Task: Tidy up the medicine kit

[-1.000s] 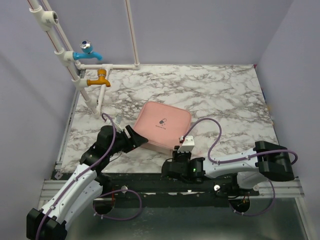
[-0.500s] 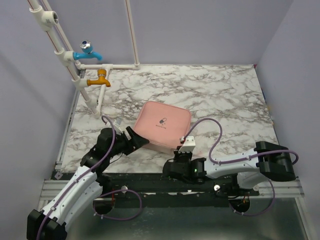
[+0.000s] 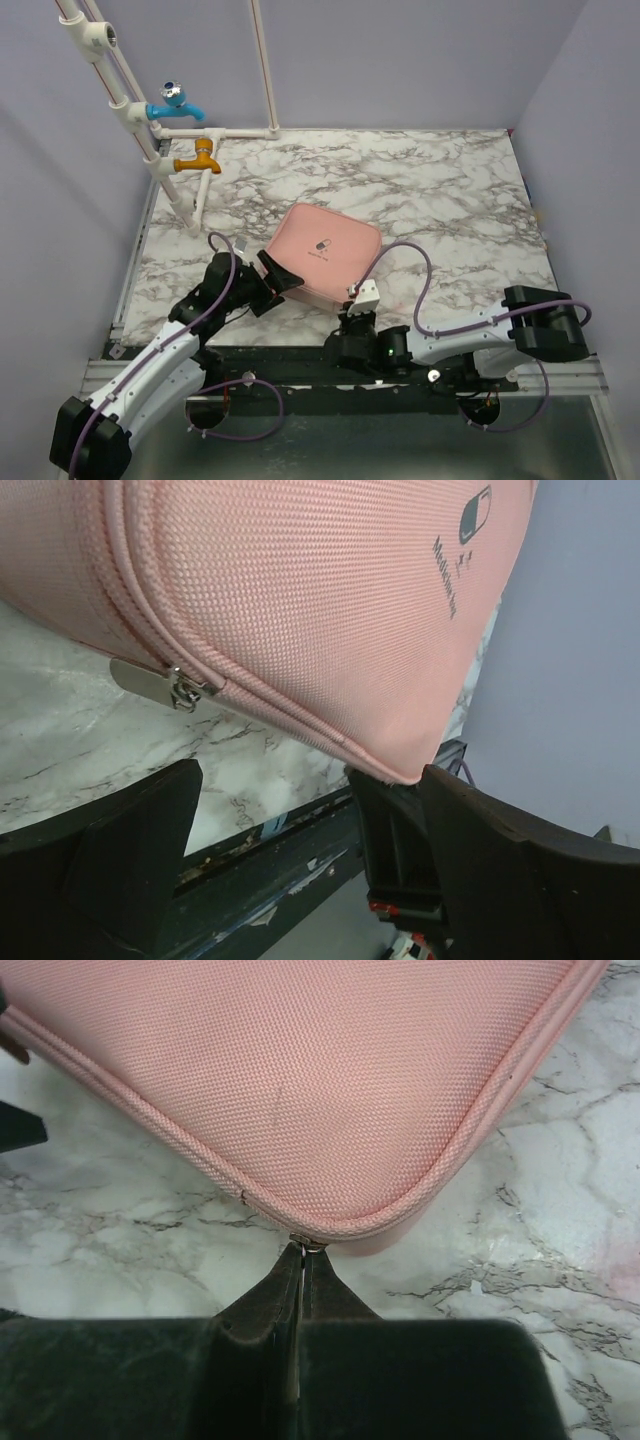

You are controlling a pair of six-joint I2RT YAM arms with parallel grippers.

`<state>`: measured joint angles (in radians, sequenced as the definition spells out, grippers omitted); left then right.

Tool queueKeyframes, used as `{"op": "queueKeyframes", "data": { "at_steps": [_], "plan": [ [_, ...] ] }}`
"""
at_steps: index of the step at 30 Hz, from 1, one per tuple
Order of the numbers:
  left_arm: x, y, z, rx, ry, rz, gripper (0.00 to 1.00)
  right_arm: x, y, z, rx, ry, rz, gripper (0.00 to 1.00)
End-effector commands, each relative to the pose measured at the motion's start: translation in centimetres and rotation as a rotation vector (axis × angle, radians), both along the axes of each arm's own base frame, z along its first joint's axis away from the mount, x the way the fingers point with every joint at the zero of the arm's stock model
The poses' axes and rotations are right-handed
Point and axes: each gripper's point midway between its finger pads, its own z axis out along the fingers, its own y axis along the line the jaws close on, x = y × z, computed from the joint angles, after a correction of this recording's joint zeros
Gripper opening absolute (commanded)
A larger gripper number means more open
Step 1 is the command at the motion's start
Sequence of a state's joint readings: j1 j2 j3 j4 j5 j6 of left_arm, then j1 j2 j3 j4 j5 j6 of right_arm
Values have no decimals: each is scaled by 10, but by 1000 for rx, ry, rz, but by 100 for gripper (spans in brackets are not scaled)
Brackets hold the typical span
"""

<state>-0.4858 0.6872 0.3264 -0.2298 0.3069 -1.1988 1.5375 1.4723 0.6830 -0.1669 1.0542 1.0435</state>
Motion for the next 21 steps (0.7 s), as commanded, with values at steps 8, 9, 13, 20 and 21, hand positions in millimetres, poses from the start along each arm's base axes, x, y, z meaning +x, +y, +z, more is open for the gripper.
{"op": "queueKeyframes", "data": {
  "at_steps": [8,9,13,20,21],
  "plan": [
    [11,2,2,16,52,72,99,-33,38,15,48,-70,129,1],
    [10,3,-1,21,64,77,98,-36,41,15,50,-69,136,1],
    [11,3,-7,30,71,78,99,-43,49,14,43,-67,157,1],
    [13,-2,-2,13,31,49,74,-46,52,12,80,-57,159,1],
    [14,-2,-3,15,33,49,63,-46,51,11,80,-56,160,1]
  ]
}}
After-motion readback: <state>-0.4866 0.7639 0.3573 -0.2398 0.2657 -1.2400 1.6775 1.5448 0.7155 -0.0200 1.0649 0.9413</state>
